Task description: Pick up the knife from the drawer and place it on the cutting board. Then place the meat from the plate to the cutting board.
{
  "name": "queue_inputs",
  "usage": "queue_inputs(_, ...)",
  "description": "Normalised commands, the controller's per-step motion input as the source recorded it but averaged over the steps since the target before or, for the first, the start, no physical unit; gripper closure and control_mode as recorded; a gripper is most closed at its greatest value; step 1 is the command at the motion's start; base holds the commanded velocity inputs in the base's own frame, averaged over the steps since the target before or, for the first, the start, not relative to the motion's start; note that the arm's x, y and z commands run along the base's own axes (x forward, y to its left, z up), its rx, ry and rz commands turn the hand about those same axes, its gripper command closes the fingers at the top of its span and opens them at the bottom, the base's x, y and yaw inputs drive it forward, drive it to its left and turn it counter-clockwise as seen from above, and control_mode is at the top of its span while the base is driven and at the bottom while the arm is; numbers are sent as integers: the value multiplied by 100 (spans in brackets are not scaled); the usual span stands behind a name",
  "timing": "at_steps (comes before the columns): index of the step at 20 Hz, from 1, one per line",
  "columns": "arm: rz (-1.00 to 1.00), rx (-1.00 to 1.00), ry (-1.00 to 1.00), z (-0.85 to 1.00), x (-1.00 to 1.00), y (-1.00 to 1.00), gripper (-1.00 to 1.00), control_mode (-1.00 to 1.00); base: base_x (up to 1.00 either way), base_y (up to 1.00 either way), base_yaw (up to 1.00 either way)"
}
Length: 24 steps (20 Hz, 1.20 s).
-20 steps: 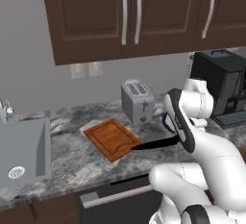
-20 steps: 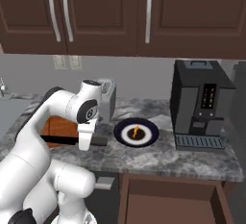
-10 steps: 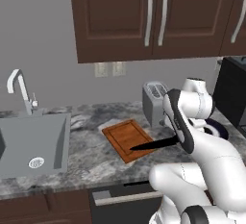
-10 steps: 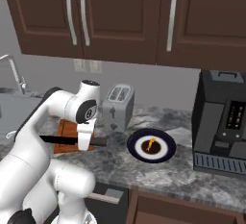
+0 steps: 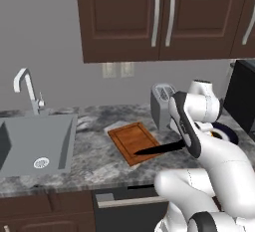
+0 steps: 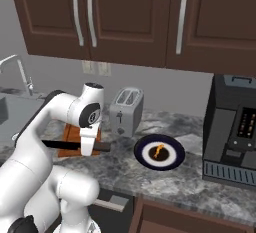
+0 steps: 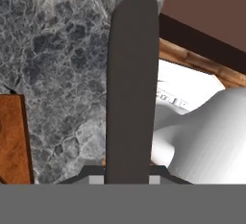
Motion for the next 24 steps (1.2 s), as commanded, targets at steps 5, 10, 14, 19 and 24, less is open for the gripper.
queue_inputs(5, 0, 0, 0, 0, 0, 0, 100, 100, 79, 9, -4)
queue_inputs(10, 0, 0, 0, 0, 0, 0, 100, 100, 78, 29, -25)
queue_inputs(14, 0, 0, 0, 0, 0, 0, 100, 100, 56, 18, -29)
queue_inputs(19, 0, 0, 0, 0, 0, 0, 100, 100, 34, 19, -21)
queue_inputs(24, -16, 0, 0, -10, 23, 40, 100, -100, 0, 0, 0)
